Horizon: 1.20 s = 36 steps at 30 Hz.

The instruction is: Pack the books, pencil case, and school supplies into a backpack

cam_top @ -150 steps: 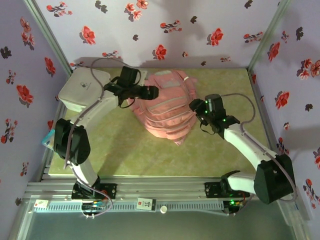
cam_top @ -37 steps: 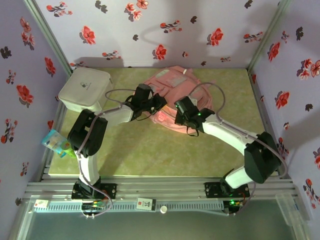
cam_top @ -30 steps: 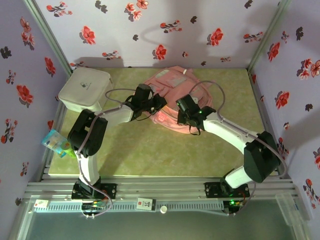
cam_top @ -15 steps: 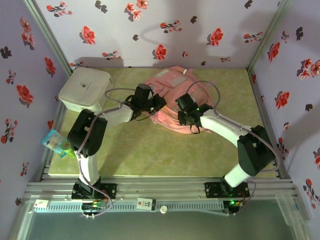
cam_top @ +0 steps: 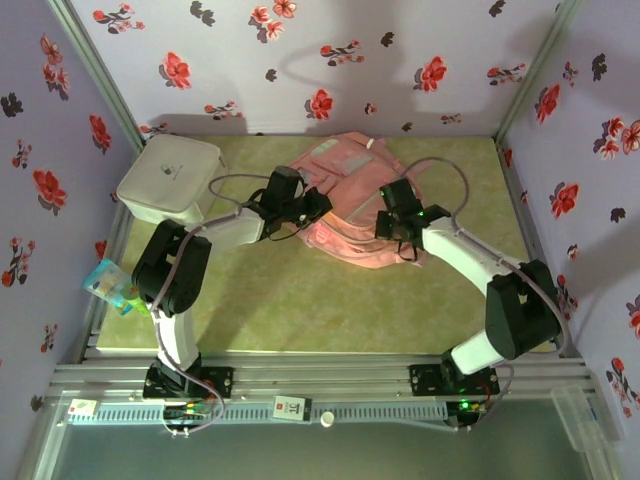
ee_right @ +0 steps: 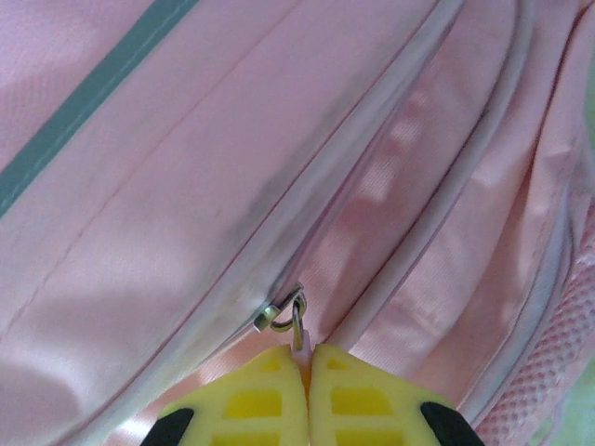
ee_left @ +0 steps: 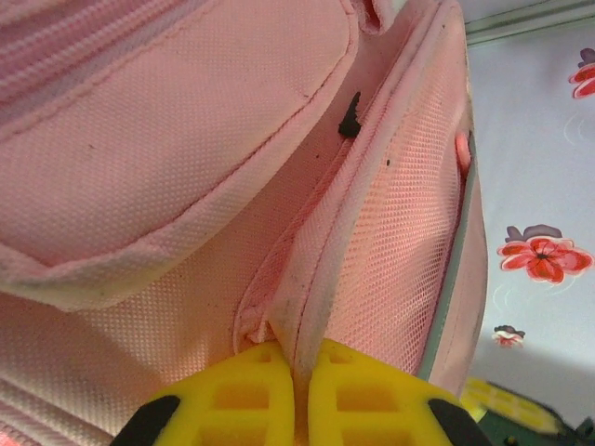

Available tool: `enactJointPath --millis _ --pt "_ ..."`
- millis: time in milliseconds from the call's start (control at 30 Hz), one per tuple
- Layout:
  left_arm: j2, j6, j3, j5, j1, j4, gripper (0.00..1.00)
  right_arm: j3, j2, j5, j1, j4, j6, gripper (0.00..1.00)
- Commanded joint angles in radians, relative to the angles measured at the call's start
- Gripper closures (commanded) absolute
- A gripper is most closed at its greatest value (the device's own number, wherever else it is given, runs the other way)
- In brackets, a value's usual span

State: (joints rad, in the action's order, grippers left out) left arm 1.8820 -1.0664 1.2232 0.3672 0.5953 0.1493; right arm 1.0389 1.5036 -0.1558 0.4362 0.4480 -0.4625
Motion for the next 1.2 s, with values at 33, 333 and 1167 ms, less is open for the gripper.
enactJointPath --millis 33,333,1167 --pt "-0.053 0.068 -0.02 -0.02 -0.041 -0.06 1.0 0.02 0.003 -0.013 -0.045 0.062 0.028 0.97" --pt "-0.138 0.202 -0.014 -0.095 -0.108 -0.209 0.78 0.103 0.028 0.053 0.118 0.047 0.135 1.0" --pt "-0.331 -0.044 -0.285 -0.1 -0.16 -0.047 0.56 0.283 0.222 0.213 0.318 -0.066 0.048 1.0"
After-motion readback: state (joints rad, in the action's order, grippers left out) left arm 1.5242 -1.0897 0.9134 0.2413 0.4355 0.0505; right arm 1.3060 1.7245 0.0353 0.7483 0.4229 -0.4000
